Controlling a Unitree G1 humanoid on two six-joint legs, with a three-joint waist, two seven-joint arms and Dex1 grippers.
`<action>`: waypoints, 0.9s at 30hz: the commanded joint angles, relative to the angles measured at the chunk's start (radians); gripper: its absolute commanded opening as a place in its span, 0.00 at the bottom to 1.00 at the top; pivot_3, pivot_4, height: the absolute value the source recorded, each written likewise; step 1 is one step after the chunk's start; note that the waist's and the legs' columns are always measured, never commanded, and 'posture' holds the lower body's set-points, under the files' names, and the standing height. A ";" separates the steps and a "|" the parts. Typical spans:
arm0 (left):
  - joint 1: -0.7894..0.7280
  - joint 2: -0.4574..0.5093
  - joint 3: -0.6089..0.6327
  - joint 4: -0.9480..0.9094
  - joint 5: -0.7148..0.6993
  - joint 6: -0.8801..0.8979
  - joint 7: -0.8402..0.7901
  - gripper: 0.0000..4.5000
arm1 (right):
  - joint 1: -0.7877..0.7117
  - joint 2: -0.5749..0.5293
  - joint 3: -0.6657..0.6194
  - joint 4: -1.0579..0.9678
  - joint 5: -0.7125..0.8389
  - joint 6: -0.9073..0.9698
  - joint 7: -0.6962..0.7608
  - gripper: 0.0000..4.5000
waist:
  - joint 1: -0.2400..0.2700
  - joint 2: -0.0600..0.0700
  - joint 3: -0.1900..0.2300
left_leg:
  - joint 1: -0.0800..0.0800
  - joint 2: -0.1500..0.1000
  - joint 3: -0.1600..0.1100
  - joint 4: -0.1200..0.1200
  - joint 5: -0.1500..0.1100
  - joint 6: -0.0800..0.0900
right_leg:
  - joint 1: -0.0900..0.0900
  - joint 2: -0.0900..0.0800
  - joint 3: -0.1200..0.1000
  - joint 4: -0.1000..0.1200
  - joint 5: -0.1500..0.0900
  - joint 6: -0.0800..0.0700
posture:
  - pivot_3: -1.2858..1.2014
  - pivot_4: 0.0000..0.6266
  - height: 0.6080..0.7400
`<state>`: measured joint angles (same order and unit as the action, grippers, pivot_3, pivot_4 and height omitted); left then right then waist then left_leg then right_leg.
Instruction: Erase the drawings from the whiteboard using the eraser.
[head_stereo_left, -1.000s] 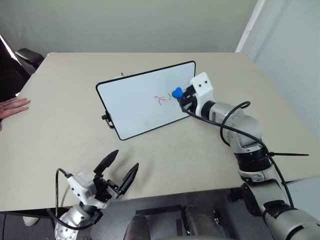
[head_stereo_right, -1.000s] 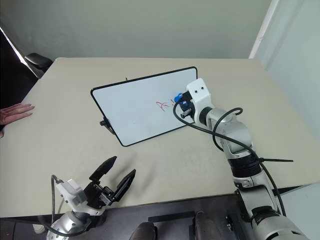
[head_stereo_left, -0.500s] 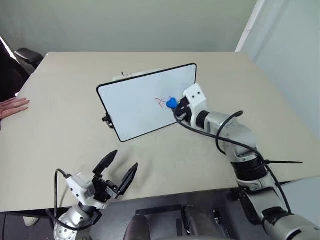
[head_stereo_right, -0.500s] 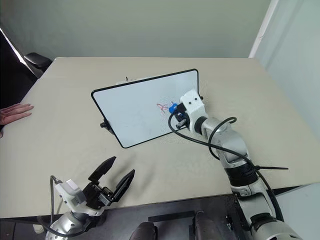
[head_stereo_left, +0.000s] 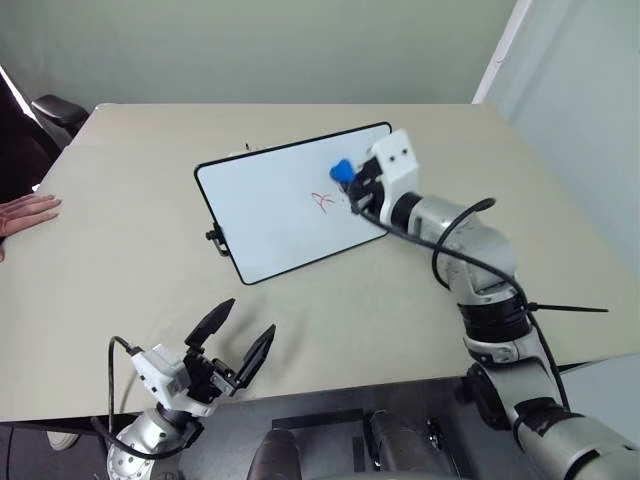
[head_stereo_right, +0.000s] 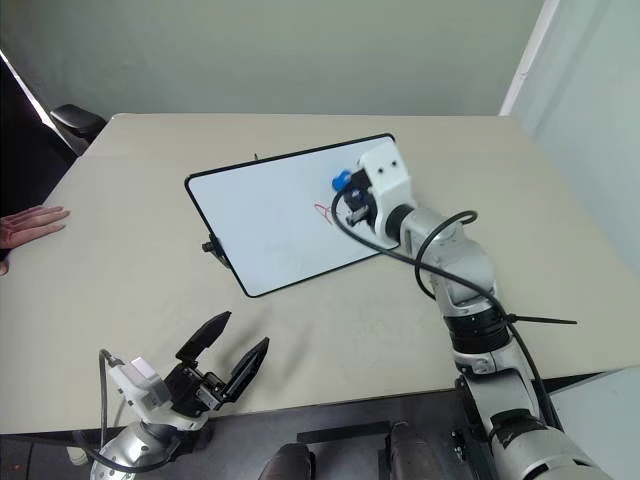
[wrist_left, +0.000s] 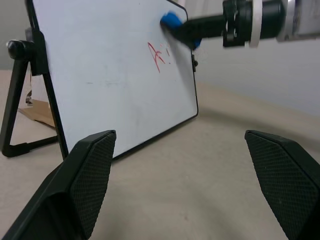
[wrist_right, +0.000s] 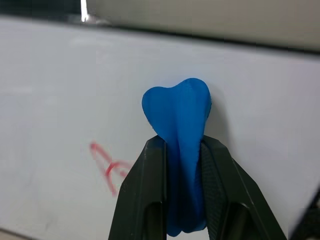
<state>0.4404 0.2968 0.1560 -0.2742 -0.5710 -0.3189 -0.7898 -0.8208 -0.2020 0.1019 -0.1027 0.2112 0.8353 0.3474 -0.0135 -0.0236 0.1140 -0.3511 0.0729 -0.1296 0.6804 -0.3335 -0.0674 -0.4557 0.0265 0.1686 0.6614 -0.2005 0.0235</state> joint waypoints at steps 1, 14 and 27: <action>0.004 0.000 0.010 -0.024 -0.012 -0.006 -0.011 1.00 | 0.045 -0.014 0.040 -0.050 -0.006 0.015 0.019 0.18 | 0.001 0.000 0.000 | 0.000 0.000 0.000 0.000 0.000 0.000 | 0.000 0.000 0.000 0.000 0.000 -0.001 | 0.52 0.24 1.00; 0.006 -0.006 0.001 -0.028 -0.005 -0.004 -0.015 1.00 | 0.116 -0.009 0.107 -0.081 -0.004 0.040 0.027 0.18 | 0.001 0.000 0.000 | 0.000 0.000 0.000 0.001 0.000 0.000 | 0.001 0.000 0.000 0.000 -0.001 -0.001 | 0.52 0.24 1.00; 0.004 -0.008 0.002 -0.030 -0.005 -0.002 -0.011 1.00 | 0.055 0.012 0.139 -0.117 0.011 0.031 0.080 0.18 | 0.002 0.000 0.000 | -0.001 0.000 0.000 0.000 0.000 0.000 | 0.000 0.000 0.000 0.000 -0.002 -0.002 | 0.52 0.24 1.00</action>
<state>0.4424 0.2927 0.1544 -0.2743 -0.5677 -0.3186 -0.8013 -0.7430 -0.1888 0.2280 -0.1824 0.2146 0.8820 0.4057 -0.0118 -0.0237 0.1140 -0.3517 0.0729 -0.1294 0.6799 -0.3335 -0.0677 -0.4561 0.0264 0.1686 0.6612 -0.2025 0.0216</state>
